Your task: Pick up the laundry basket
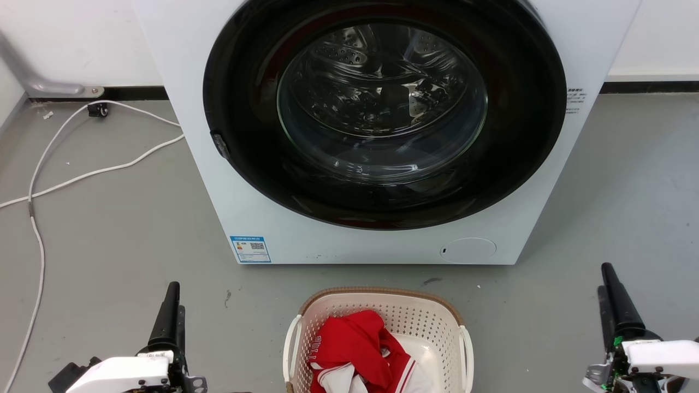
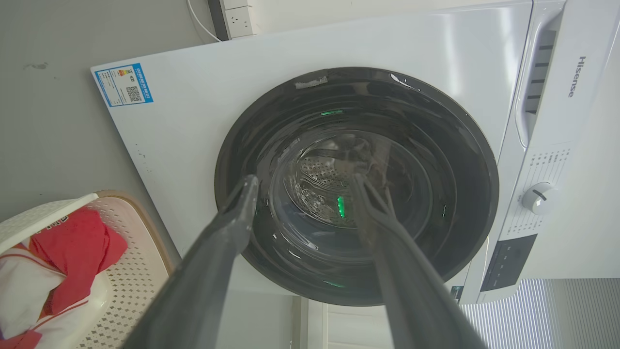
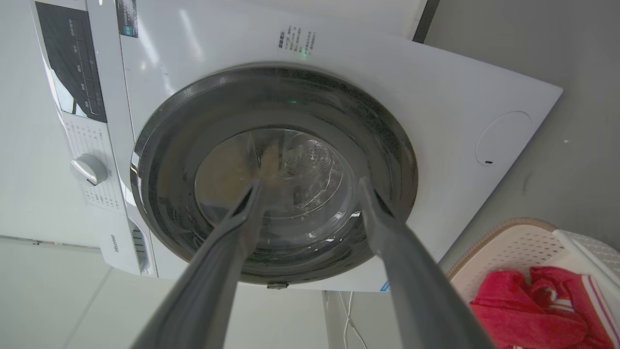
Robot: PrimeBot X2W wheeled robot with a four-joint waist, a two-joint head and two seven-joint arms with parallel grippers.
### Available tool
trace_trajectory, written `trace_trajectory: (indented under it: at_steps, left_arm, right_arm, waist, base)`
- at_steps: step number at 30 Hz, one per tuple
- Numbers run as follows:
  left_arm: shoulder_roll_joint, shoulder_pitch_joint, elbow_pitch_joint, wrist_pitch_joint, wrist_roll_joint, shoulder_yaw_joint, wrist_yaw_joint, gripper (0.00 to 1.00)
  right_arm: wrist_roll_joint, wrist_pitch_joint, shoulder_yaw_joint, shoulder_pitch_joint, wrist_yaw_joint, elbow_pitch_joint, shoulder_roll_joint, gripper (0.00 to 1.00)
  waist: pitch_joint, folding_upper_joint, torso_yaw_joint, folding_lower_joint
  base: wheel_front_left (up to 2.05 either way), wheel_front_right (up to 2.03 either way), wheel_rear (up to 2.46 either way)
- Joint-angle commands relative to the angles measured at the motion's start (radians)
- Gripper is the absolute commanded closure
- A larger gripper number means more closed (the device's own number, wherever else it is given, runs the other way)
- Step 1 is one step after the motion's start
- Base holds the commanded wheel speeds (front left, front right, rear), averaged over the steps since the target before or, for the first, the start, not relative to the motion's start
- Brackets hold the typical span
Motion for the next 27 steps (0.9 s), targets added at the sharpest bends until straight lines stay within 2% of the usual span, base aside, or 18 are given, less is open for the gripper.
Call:
trace_trajectory:
  at_steps: [1,10,18,21,27]
  left_arm:
    - [0.003,-0.008,-0.018,-0.012,0.027,0.008,-0.002,0.0]
    - [0.003,0.004,-0.067,-0.047,0.167,0.039,-0.002,0.0]
    - [0.003,0.015,-0.166,-0.075,0.33,0.054,0.03,0.0]
    - [0.003,0.019,-0.222,-0.085,0.404,0.041,0.033,0.0]
    - [0.003,0.042,-0.295,-0.104,0.58,-0.035,0.052,0.0]
  right_arm:
    - [-0.053,-0.012,-0.016,-0.005,0.0,-0.027,-0.003,0.0]
    - [-0.292,-0.047,-0.036,-0.001,0.0,-0.095,-0.003,0.0]
    - [-0.557,-0.075,-0.02,0.011,0.0,-0.179,-0.003,0.0]
    - [-0.656,-0.085,0.006,0.017,0.0,-0.211,-0.002,0.0]
    - [-0.776,-0.104,0.024,0.029,0.0,-0.252,-0.002,0.0]
  waist:
    - [0.0,0.0,0.0,0.0]
    - [0.0,0.0,0.003,0.0]
    - [0.0,0.0,0.004,0.0]
    - [0.001,0.0,0.005,0.0]
    - [0.0,0.0,0.006,0.0]
  base:
    - [0.0,0.0,0.0]
    - [0.0,0.0,0.0]
    - [0.0,0.0,0.0]
    - [0.0,0.0,0.0]
    - [0.0,0.0,0.0]
